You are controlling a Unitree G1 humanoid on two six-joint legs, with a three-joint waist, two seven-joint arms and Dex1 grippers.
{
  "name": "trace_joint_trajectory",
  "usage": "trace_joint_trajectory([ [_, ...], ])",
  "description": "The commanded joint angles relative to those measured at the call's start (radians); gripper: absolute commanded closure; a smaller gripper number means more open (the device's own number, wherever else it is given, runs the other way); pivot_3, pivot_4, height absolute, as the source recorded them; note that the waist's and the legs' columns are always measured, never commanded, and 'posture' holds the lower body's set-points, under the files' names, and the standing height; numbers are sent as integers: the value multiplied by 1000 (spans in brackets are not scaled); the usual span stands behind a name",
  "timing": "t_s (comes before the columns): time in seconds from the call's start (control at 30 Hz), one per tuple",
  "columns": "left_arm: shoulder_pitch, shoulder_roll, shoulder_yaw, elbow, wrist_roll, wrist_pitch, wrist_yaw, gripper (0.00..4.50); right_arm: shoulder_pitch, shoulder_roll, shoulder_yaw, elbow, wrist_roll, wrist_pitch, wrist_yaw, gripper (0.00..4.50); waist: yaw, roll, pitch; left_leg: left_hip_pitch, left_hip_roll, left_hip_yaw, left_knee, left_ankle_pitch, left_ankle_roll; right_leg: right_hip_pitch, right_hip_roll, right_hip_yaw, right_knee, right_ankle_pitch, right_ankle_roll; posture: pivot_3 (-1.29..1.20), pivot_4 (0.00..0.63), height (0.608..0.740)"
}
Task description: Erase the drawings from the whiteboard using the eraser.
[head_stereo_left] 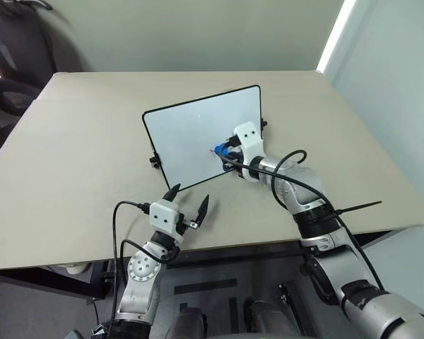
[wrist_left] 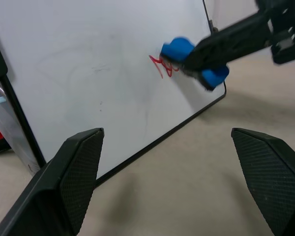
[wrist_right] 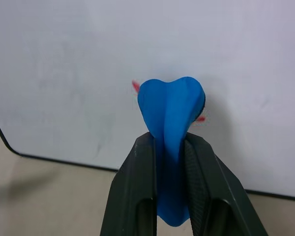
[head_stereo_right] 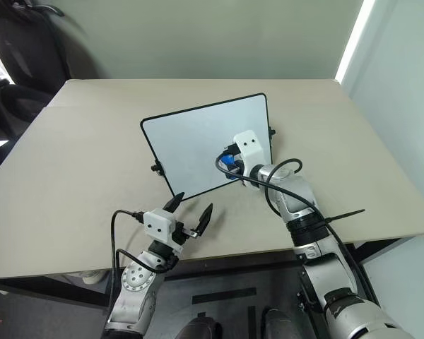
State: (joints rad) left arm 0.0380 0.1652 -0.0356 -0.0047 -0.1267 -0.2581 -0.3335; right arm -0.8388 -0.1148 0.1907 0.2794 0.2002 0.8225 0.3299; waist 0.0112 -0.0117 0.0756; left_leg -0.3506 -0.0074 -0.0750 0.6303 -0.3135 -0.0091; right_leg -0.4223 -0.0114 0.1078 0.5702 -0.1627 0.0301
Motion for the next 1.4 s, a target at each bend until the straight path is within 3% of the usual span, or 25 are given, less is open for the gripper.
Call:
trace_joint_trajectory([
  [0.03,5,-8,2,-51,6,-7,14,0,-28,7,24,58,-46,-49,10,3789,0,1,1,0,0,0,0,0,0,0,0,0,0,0,0,0,150,740],
  [0.57,-3,-4,6,-37,-1,-7,10,0,-116,9,-64,90,-44,-118,24,3789,-3,0,1,1,0,0,0,0,0,-4,2,0,1,4,-5,0,150,740],
  [1.07,-3,-8,6,-37,4,-10,18,0,-39,33,-3,121,-95,-82,40,3789,-3,0,1,3,1,0,0,-1,1,-5,4,0,0,6,-7,0,150,740],
  [1.4,-3,-11,5,-39,4,-9,17,0,-95,28,-49,89,-74,-87,46,3789,-3,0,1,2,1,0,0,0,1,-6,5,0,0,6,-7,0,150,740],
])
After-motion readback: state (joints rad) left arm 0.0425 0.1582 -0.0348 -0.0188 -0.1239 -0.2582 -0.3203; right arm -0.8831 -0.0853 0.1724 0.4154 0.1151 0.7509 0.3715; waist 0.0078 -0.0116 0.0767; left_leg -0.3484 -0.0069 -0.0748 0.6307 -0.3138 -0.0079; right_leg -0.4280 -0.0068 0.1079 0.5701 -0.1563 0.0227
